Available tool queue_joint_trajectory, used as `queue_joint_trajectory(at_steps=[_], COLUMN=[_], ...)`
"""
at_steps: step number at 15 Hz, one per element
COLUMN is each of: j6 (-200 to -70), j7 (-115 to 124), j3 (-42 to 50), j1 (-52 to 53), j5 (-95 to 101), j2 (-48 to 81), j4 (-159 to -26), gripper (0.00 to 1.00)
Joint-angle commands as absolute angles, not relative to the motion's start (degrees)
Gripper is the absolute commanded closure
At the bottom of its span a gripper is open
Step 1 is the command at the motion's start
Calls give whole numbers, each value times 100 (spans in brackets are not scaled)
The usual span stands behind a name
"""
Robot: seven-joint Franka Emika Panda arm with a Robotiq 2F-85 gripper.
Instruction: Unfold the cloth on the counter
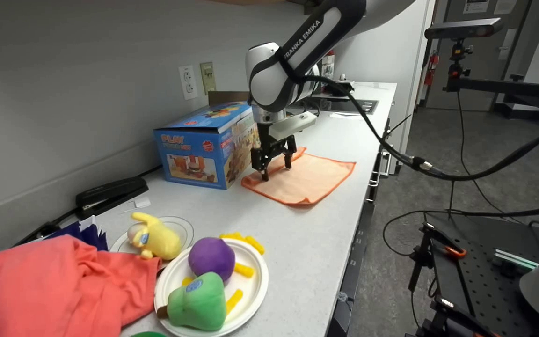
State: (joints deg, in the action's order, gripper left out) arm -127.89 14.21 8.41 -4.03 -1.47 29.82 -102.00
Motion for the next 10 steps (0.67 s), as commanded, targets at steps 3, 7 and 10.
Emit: queue_joint_trajectory(at_steps=[3, 7, 10], j6=[-13165, -13733, -14177], j7=[1525, 1640, 1764], j3=[902, 982, 1056], j1=[-407, -354, -335], j5=[-13, 151, 218], j2=[3233, 3294, 3369], j4=[-9928, -9964, -9958], gripper=[0, 0, 0])
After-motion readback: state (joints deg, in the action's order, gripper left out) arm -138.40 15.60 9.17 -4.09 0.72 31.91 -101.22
